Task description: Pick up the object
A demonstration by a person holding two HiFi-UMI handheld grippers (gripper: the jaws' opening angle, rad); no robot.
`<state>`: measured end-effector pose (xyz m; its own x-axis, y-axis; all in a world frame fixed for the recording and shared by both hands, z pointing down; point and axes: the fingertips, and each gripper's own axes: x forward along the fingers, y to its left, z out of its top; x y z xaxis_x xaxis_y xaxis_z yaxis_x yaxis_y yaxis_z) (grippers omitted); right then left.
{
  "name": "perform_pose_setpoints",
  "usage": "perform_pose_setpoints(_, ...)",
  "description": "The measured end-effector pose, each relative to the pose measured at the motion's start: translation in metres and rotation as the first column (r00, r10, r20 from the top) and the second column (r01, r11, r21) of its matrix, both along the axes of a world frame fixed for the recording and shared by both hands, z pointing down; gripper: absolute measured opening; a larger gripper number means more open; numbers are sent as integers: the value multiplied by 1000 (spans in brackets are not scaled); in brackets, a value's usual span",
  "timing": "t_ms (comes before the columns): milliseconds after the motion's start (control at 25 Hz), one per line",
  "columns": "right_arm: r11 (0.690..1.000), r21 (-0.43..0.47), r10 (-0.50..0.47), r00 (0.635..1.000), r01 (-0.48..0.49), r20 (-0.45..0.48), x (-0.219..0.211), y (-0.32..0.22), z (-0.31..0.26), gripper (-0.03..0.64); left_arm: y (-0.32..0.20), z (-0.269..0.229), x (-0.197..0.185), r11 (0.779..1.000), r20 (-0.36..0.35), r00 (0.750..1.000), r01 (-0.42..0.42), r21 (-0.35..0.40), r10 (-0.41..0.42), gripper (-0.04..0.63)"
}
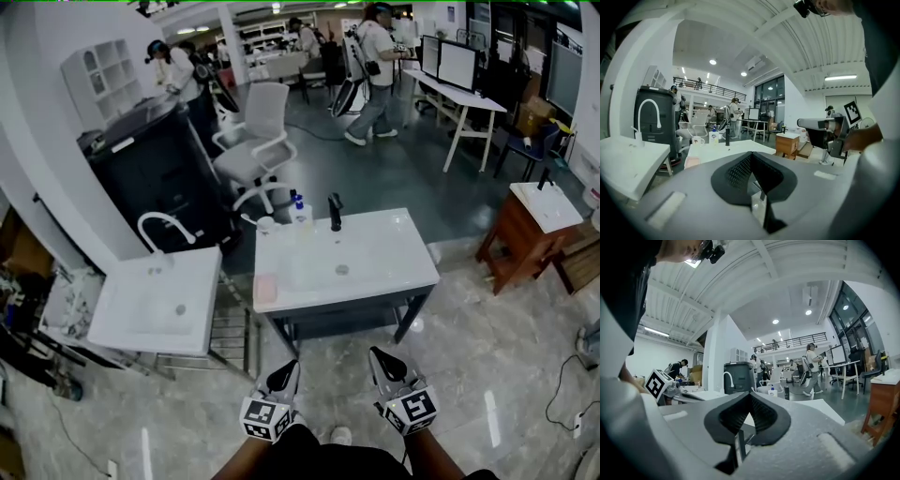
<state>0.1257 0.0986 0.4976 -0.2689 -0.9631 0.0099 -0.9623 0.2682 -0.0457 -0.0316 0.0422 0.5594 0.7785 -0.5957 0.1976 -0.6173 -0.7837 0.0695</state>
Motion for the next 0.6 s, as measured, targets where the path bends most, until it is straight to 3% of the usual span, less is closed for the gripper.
perform_pose_setpoints(280,1000,8,-18,1000,18,0,4,-32,-4,3,-26,2,8,1000,1,1000,15,-7,-15,18)
perform_pose_setpoints(600,999,-19,-31,999,30,-14,7,-90,-3,3,-89,3,12,999,-9,999,37,-3,-37,18)
